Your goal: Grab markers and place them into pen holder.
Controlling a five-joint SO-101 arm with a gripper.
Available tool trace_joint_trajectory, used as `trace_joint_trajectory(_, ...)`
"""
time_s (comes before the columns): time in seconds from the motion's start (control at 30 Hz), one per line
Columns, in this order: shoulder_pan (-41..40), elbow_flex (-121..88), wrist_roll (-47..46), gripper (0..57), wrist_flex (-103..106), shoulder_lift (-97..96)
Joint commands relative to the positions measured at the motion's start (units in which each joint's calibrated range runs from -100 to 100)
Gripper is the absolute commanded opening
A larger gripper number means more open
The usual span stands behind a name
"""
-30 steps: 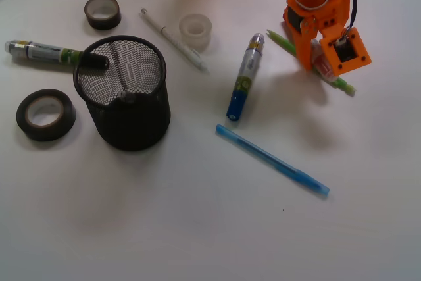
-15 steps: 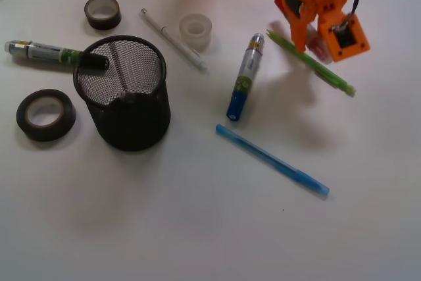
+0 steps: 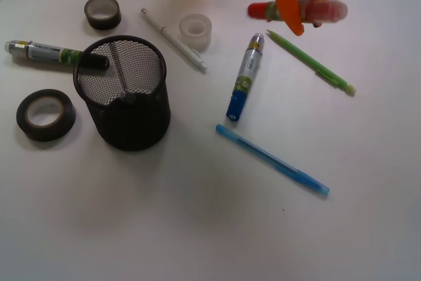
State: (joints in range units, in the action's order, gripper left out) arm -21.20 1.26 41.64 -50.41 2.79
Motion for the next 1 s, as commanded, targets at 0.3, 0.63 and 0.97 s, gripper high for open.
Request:
trace_joint_trajectory(0.3, 24.2, -13.5, -9.6, 0.6, 8.1, 17.9)
trace_joint_trajectory(0.63, 25.3, -39.3, -3.7, 0.4, 40.6, 22.6)
trace_joint_trajectory(0.97, 25.5, -22.7, -3.6, 0.5, 23.1, 22.4)
